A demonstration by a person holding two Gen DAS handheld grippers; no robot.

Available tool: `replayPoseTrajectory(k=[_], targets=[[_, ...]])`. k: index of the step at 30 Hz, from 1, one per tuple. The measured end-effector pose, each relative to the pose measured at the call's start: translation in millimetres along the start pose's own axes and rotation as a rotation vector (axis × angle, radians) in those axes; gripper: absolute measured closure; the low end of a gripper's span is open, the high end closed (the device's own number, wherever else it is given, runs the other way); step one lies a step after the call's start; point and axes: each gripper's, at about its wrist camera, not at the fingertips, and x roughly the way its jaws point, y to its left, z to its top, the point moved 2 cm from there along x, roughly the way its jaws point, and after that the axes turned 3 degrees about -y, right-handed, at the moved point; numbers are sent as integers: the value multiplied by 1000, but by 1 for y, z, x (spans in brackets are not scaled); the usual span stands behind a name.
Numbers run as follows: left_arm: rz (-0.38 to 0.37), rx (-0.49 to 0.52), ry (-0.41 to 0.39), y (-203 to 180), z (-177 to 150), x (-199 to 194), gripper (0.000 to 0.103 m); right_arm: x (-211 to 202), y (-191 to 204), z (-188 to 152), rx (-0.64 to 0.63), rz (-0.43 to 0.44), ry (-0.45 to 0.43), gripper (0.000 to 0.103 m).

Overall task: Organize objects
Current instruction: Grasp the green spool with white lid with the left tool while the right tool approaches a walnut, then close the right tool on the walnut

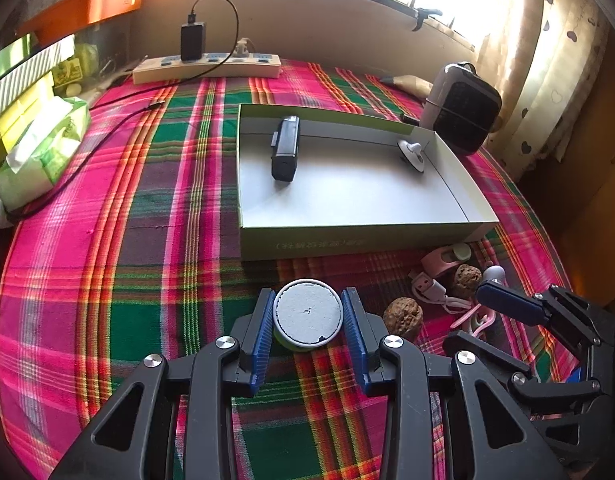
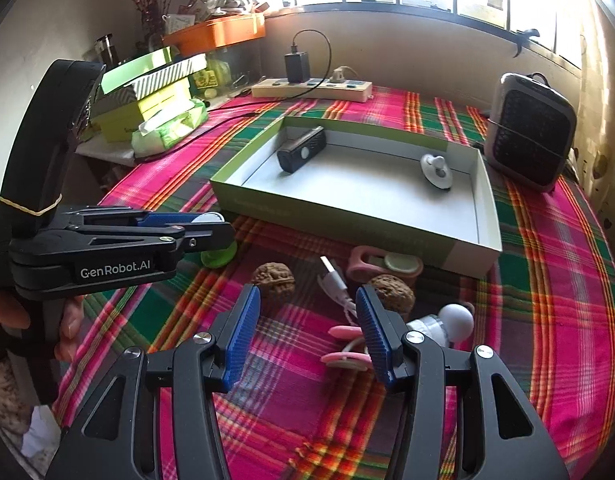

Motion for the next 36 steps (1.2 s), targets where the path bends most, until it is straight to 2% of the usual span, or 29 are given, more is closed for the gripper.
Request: replayPoseTrajectory(k=[14,16,21,27,36], targets=[[3,-28,2,16,-1,0,71,28,18,3,-27,41,44,52],[4,-28,12,17,-2,3,71,30,19,3,-28,40,50,57],[2,-35,23,24,-5,6,71,38,20,3,-28,40,65,59],[0,-30,23,24,-3,6,71,42,21,4,-29,35,69,70],[1,-31,19,25,-3,7,71,42,21,5,-29,30,65,70]])
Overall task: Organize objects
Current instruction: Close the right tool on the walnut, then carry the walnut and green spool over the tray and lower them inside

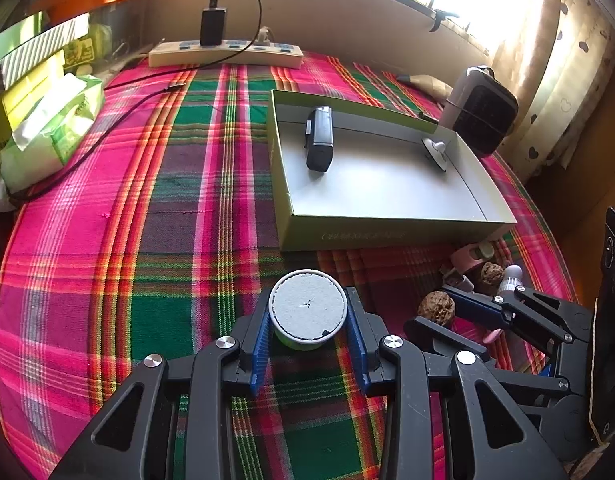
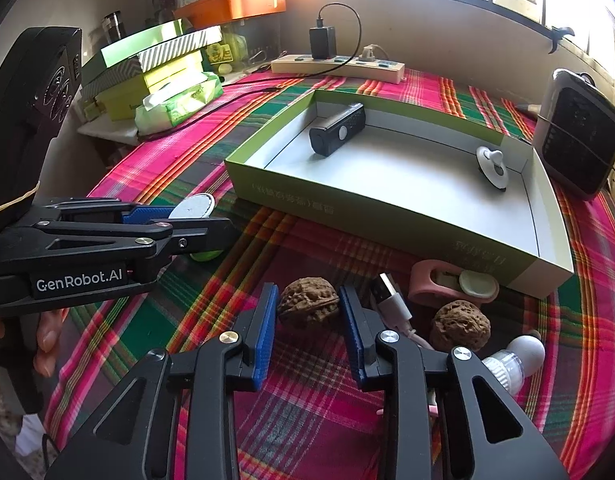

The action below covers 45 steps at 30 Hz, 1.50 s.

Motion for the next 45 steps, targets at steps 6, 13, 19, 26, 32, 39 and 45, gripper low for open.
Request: replayPoseTrajectory(k=[6,13,19,26,32,39,45], targets=[[1,2,-1,-1,0,0,71,0,0,0,0,0,0,71],[3,11,-11,-1,2,-4,71,-2,0,1,2,3,-10,71],[-4,27,-35,-5,8,-14,71,-9,1,6,0,4,-30,71],[-20,46,-51,-12,18,-20,71,-20,-7,13,10,-12,-60,71],[-31,61,-69,-18,31,-22,72,-31,-22,30,19,-41,-97,71],[-34,78,-73,-24,46,-14,72,-30,-41,57,12,-69,-117,71],[-31,82,-53,-27,57,2,72,-12,-56,77,12,-73,-101,71]])
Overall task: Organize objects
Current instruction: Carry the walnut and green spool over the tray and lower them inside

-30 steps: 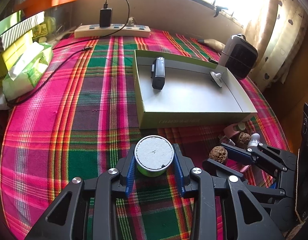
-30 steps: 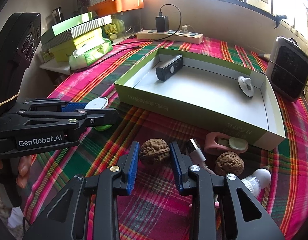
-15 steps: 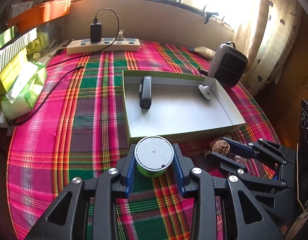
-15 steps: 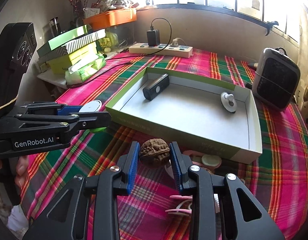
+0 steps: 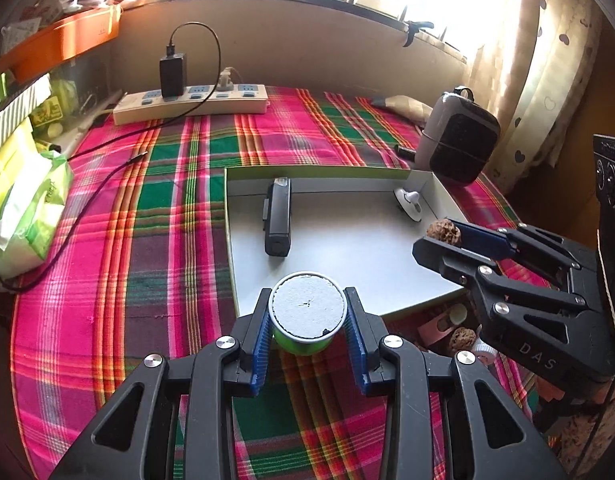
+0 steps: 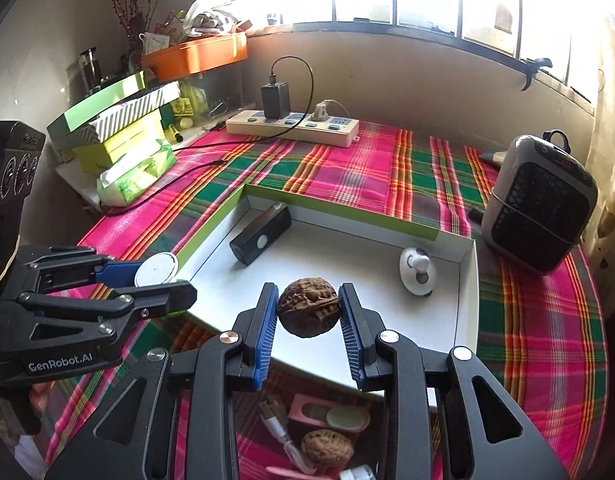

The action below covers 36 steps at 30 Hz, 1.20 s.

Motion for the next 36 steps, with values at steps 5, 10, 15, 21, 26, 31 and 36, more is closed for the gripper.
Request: replayPoseTrajectory(k=[5,10,15,21,26,31,36], targets=[[-2,1,14,1,8,14,71,22,-13,13,6,0,25,70],[-1,2,33,2,11,28,72,44,-22,23,31,24,51,70],[1,0,50,2,12,38,72,64,-23,29,7,18,79,70],[8,1,59,5,13,45,72,83,-21,33,-7,25,116,70],[9,6,60,3,15,48,72,93,-20,36,-13,18,133,70],[13,16,60,2,16,51,72,98,-18,37,-20,2,148,70],[13,18,61,1,16,53,72,103,-19,36,-25,-12,166,70]])
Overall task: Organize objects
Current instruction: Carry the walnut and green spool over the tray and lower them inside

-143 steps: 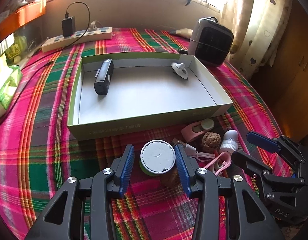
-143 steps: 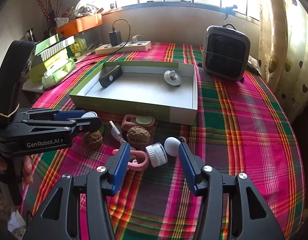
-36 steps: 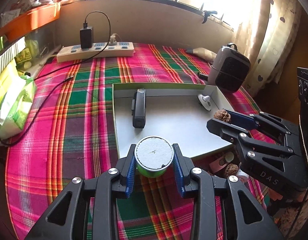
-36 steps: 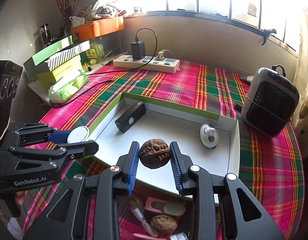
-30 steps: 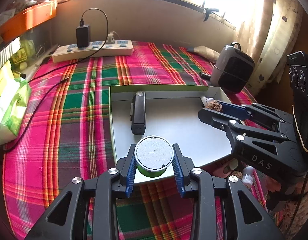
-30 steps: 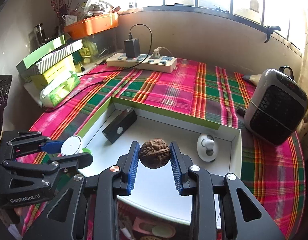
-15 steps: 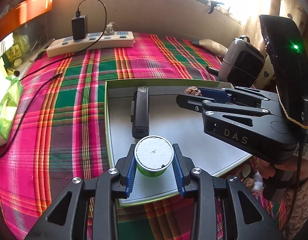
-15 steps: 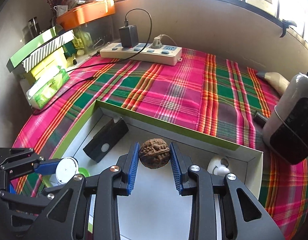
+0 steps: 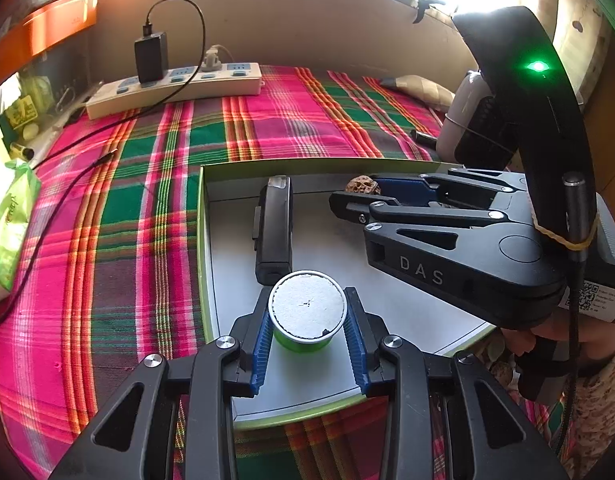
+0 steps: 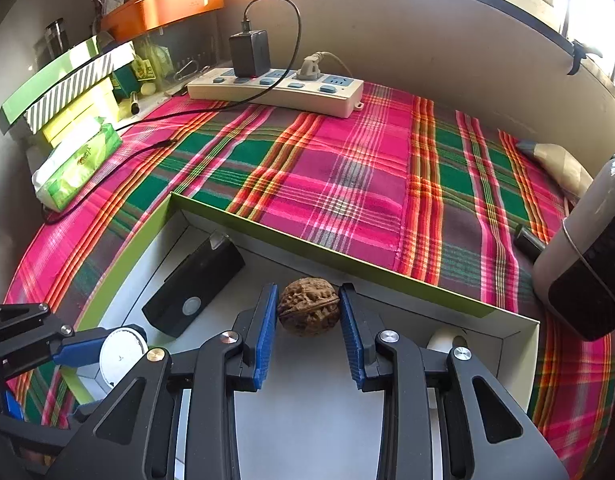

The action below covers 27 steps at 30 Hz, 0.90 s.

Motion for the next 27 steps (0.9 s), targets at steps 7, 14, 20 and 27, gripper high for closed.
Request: replayPoseTrajectory(k=[7,14,20,27], targets=[[9,7,4,-2,0,2,71,2,0,0,-7,-6,15,70],[9,10,9,-2,0,4,71,4,0,0,-9,-13,25,70],[9,13,10,-2,0,4,71,5,0,1,-12,-24,30,70],[12,13,10,-2,0,4,71,5,0,1,-2,-23,32,70]])
